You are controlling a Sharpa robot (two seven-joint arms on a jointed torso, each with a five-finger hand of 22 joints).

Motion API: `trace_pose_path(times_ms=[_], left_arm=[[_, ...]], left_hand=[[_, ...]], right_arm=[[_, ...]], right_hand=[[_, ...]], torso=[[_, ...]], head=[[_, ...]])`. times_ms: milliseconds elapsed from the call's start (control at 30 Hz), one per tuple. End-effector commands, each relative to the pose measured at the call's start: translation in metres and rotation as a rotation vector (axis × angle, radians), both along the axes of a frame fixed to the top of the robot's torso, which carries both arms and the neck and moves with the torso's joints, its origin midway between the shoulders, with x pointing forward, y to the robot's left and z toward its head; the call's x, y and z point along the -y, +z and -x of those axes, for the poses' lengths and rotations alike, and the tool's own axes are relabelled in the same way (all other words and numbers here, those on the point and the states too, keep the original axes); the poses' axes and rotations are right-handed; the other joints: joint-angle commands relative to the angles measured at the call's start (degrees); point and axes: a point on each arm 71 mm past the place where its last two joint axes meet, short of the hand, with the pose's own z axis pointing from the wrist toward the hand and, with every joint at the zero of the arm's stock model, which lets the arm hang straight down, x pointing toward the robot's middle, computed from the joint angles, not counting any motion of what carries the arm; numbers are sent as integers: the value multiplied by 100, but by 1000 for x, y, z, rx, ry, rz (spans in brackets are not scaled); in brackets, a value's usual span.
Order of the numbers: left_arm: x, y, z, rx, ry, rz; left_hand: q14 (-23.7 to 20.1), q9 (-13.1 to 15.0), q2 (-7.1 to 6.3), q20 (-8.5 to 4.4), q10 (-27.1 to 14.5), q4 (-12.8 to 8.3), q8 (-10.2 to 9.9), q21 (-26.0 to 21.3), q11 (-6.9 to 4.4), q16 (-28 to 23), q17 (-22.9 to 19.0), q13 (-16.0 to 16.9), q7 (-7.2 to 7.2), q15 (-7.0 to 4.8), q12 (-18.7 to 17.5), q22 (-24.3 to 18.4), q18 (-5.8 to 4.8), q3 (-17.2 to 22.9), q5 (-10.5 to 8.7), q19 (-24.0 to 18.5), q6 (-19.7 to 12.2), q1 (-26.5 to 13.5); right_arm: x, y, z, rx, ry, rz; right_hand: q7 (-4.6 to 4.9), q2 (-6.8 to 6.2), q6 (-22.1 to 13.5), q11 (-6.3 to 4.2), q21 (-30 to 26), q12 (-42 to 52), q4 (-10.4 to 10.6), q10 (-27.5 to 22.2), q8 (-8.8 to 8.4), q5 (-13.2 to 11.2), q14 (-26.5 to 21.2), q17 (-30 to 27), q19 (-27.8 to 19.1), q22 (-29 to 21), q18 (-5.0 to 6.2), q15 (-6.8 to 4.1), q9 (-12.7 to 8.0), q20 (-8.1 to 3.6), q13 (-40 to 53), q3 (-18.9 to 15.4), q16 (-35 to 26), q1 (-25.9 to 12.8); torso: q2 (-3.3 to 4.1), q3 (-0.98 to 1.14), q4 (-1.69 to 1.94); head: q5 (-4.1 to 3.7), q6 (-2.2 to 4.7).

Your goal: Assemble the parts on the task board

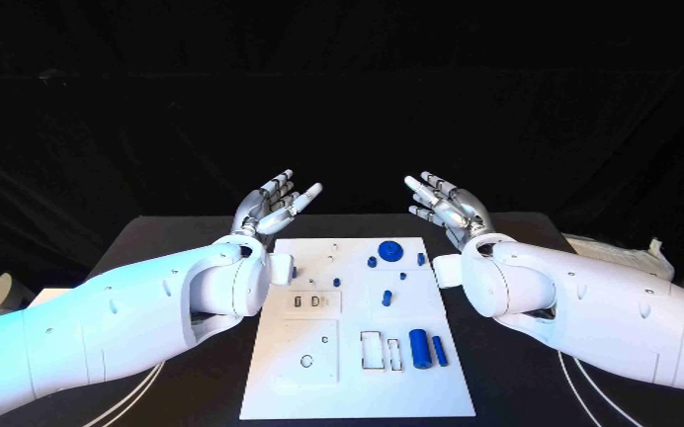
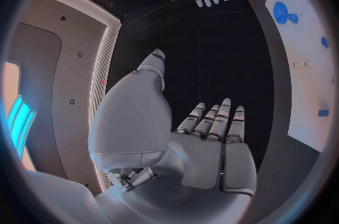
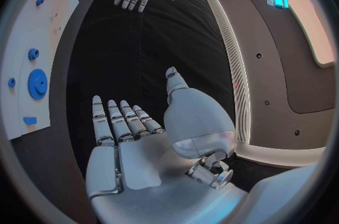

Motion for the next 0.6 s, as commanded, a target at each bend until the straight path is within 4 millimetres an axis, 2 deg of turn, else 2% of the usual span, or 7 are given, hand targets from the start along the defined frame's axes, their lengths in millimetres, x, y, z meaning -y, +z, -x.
trace_pose_path(times_ms=[33,133,233,333,433,500,600], left_arm=[[7,1,0,-5,-85,47],[7,1,0,-5,-85,47],[7,1,0,-5,-85,47],[-12,4,-5,15,-46,25],[-17,6,-5,24,-42,24],[-18,7,-4,26,-53,30],[-20,10,0,20,-76,42]], left_hand=[[98,14,-48,92,51,83,41,31,84,41,13,12,736,47,46,12,120,19,71,27,108,279],[170,21,-34,95,110,83,51,44,133,56,23,19,788,73,55,20,104,32,69,66,163,281],[539,49,59,102,401,79,97,118,211,137,75,52,853,126,108,65,67,117,45,297,393,308],[1341,114,230,97,1110,58,219,306,257,330,179,125,895,156,252,165,30,243,12,830,935,306],[2453,217,558,73,2219,34,434,848,150,647,317,216,852,-11,476,436,179,485,-67,2307,1852,390],[2996,298,751,57,3347,-12,623,1203,21,822,367,286,757,-180,685,571,345,564,-106,3165,2713,420],[3514,353,896,0,3975,-60,798,1352,-126,934,388,275,632,-334,791,586,428,468,-126,3596,3598,323]], right_arm=[[-11,-1,1,-21,184,18],[-12,-1,0,-26,212,25],[-12,0,-1,-27,221,28],[8,7,-14,148,172,194],[12,10,-17,214,170,270],[15,12,-18,247,169,308],[17,16,-19,287,177,357]], right_hand=[[671,46,149,97,31,38,-67,174,43,67,157,16,137,17,80,65,21,62,20,-61,49,346],[733,52,330,154,44,60,-225,403,61,34,355,31,242,28,102,95,37,61,37,-58,66,535],[778,73,852,205,175,149,-511,1105,130,19,1154,91,979,108,277,119,85,52,89,3,170,882],[672,93,2440,68,531,590,-951,3143,468,10,3171,259,2313,261,563,-58,265,33,270,213,601,1423],[493,79,3607,-113,712,667,-1203,3788,621,47,3831,222,2848,276,667,-266,318,-50,213,365,699,1623],[453,87,3781,-158,721,587,-1330,3981,558,95,4040,186,3001,238,669,-323,268,-101,170,477,651,1662],[432,91,3933,-202,706,448,-1445,4145,446,117,4219,179,3142,187,671,-358,220,-148,166,608,548,1606]], torso=[[2,-2,-3],[2,-2,-3],[2,-2,-3],[22,-14,-17],[34,-15,-7],[61,-14,-1],[123,-16,-12]], head=[[1,-2],[1,-2],[1,-2],[2,-14],[0,-22],[-5,-2],[18,27]])
